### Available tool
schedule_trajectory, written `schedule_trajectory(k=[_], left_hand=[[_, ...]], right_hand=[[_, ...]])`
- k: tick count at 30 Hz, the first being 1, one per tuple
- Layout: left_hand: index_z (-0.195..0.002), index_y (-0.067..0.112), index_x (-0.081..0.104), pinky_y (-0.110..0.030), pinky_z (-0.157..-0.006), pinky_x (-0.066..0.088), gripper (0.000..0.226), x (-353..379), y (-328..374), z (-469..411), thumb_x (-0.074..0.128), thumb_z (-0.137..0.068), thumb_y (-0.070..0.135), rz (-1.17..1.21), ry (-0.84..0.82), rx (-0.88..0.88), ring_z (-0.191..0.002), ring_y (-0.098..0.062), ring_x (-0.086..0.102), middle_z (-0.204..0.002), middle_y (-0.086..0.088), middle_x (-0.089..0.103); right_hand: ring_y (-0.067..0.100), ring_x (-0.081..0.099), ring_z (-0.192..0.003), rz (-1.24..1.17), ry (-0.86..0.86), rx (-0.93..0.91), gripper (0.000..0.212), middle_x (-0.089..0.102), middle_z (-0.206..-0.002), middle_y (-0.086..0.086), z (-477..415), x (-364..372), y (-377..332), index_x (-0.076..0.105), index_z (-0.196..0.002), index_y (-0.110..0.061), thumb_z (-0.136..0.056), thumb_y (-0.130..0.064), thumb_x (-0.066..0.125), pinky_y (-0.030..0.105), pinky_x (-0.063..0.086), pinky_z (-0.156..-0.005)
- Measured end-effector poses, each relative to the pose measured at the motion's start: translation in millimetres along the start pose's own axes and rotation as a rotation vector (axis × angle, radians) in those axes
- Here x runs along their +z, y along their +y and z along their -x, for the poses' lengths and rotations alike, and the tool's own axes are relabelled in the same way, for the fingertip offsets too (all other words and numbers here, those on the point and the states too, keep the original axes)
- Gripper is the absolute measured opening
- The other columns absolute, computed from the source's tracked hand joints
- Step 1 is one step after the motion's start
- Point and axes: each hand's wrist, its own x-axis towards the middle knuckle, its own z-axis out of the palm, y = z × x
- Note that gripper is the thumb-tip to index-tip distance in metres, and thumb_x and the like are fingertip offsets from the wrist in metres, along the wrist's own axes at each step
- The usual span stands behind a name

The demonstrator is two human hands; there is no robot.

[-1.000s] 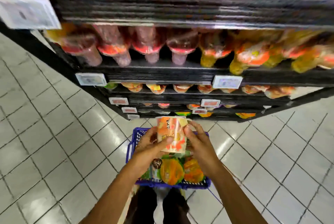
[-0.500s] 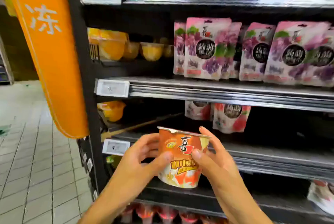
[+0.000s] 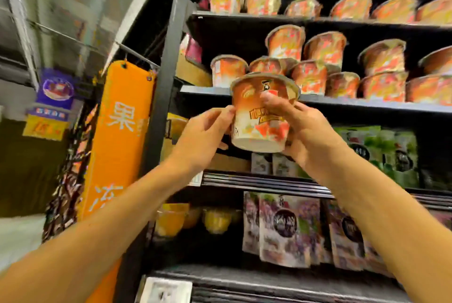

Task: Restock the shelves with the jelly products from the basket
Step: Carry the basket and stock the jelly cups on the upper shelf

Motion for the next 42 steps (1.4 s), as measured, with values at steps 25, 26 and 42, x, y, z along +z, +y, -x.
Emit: schedule_trajectory(k=[25, 26, 42], left_hand=[[-0.112, 0.014, 0.057, -0.036, -0.085, 0.043, 0.041, -56, -81, -146, 0.044, -0.094, 0.048, -1.169, 0.234, 0.518, -0.091, -0.022, 0.05, -0.099, -0.003, 0.06], [-0.113, 0.013, 0.057, -0.036, -0.086, 0.042, 0.04, -57, -80, -147, 0.045, -0.095, 0.047, -1.172, 0.233, 0.521, -0.091, -0.022, 0.05, -0.1, -0.004, 0.061], [-0.117, 0.014, 0.056, -0.037, -0.094, 0.039, 0.042, -58, -82, -145, 0.044, -0.096, 0.048, -1.169, 0.204, 0.483, -0.1, -0.023, 0.052, -0.11, -0.004, 0.061]], right_hand=[[0.022, 0.059, -0.113, 0.604, 0.481, -0.305, 0.094, 0.057, -0.127, 0.008, -253, 32, -85, 0.046, -0.132, -0.01, -0.064, -0.065, 0.078, 0.037, 0.053, -0.096], [0.022, 0.059, -0.112, 0.607, 0.482, -0.304, 0.092, 0.058, -0.126, 0.008, -253, 32, -85, 0.047, -0.131, -0.01, -0.064, -0.064, 0.078, 0.037, 0.053, -0.095], [0.024, 0.057, -0.114, 0.668, 0.593, -0.257, 0.094, 0.058, -0.126, 0.01, -261, 26, -62, 0.046, -0.131, -0.002, -0.069, -0.067, 0.073, 0.034, 0.05, -0.093]])
